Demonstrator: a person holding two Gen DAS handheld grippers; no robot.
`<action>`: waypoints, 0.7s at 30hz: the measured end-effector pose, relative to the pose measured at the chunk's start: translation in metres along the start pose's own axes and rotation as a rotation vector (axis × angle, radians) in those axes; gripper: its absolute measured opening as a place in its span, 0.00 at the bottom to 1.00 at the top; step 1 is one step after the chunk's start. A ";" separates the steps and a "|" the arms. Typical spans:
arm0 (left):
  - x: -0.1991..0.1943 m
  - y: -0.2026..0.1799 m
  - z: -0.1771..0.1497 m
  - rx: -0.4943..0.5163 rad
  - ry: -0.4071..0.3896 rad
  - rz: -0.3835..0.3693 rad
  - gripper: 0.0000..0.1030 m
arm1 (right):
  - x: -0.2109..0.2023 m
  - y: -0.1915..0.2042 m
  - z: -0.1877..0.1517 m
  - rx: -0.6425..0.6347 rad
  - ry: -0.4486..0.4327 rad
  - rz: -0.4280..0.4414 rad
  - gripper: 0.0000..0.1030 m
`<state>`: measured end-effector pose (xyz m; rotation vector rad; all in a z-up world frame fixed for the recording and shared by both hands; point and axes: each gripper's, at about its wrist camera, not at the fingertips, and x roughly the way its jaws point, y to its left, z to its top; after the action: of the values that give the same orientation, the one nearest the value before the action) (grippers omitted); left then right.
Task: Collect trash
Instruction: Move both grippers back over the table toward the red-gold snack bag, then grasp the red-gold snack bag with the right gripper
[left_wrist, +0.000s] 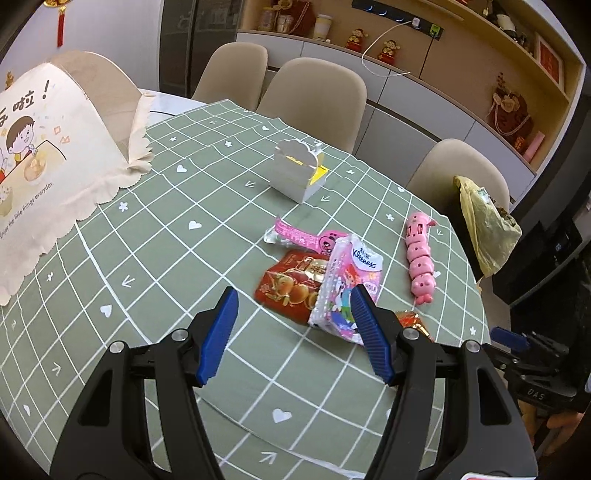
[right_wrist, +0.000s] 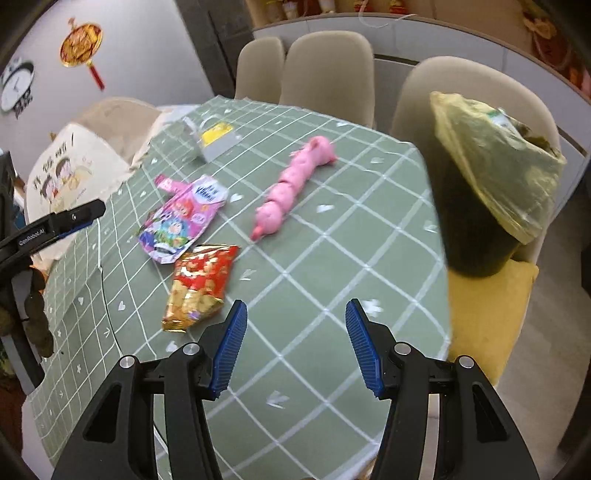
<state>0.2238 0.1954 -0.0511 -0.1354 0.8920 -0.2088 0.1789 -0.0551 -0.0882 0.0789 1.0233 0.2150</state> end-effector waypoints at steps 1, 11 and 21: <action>0.001 0.001 -0.001 0.007 0.003 -0.001 0.58 | 0.004 0.007 0.003 -0.019 0.003 -0.002 0.51; 0.007 0.009 -0.006 0.028 0.022 -0.043 0.58 | 0.056 0.053 0.023 -0.058 0.069 0.067 0.50; 0.016 -0.001 -0.008 0.027 0.038 -0.079 0.58 | 0.041 0.033 0.008 -0.015 0.093 0.128 0.15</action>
<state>0.2271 0.1904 -0.0683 -0.1419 0.9217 -0.2982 0.2015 -0.0137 -0.1127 0.1221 1.1103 0.3456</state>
